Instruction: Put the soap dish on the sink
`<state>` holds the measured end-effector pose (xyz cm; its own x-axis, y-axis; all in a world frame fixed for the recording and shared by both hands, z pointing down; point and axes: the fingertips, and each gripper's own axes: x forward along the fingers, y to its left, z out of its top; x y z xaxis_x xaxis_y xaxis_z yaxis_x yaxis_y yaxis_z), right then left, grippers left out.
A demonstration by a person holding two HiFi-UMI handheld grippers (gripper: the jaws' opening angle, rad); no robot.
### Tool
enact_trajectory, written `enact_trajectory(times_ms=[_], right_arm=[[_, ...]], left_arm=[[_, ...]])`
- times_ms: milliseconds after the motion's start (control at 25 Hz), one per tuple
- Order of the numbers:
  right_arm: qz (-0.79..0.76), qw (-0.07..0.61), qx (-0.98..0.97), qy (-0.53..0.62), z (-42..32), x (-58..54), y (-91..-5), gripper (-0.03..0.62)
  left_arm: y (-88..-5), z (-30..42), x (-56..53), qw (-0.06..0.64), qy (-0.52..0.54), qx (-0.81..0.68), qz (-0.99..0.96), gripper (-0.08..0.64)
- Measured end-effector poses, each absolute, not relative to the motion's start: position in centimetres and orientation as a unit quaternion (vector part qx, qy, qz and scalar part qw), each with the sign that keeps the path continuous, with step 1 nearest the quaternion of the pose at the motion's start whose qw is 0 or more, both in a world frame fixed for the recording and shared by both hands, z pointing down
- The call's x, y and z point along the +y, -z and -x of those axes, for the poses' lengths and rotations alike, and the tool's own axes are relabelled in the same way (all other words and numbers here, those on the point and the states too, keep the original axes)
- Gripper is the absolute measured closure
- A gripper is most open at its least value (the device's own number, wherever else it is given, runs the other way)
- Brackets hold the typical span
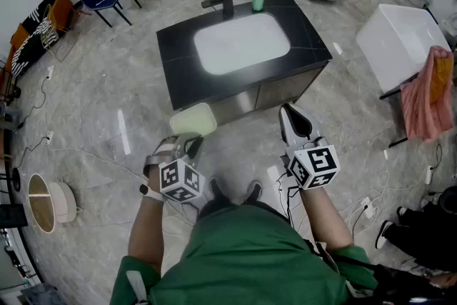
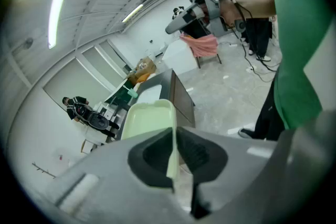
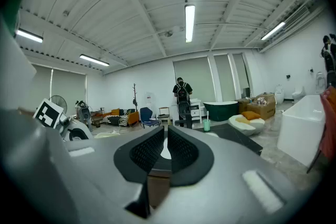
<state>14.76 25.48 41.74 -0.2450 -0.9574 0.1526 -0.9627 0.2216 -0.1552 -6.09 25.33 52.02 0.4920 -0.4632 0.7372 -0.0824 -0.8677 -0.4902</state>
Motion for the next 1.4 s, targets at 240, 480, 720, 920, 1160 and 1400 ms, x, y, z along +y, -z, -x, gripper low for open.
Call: enact_trajectory(times_ms=[240,480,720,920,1160,1400], right_arm=[[-0.616,0.009,-0.779,-0.117,-13.7,25.8,-41.7,0.569],[-0.596,0.000,-0.794,-0.118,-13.3,27.0,-40.9,0.571],[-0.587,-0.014,-0.802,-0.107,-15.3,27.9,-40.1,0.571],[-0.574,-0.015,-0.811,-0.108,-15.8,28.4,-40.1,0.571],[-0.576,-0.015,-0.809,-0.118,-16.9,26.9,-41.1,0.571],[-0.576,-0.013,-0.807,-0.130,-16.3,23.6,-42.0,0.571]], left_arm=[[-51.2,7.5,25.7,0.191,0.471,0.165,0.845,0.538],[-51.1,6.9,26.4,0.192,0.478,0.174,0.839,0.538],[-50.5,5.4,27.9,0.191,0.472,0.191,0.839,0.538],[-50.8,5.5,28.7,0.192,0.486,0.202,0.829,0.538],[-51.1,5.7,27.1,0.180,0.494,0.212,0.824,0.538],[-51.8,6.3,24.5,0.168,0.497,0.208,0.825,0.538]])
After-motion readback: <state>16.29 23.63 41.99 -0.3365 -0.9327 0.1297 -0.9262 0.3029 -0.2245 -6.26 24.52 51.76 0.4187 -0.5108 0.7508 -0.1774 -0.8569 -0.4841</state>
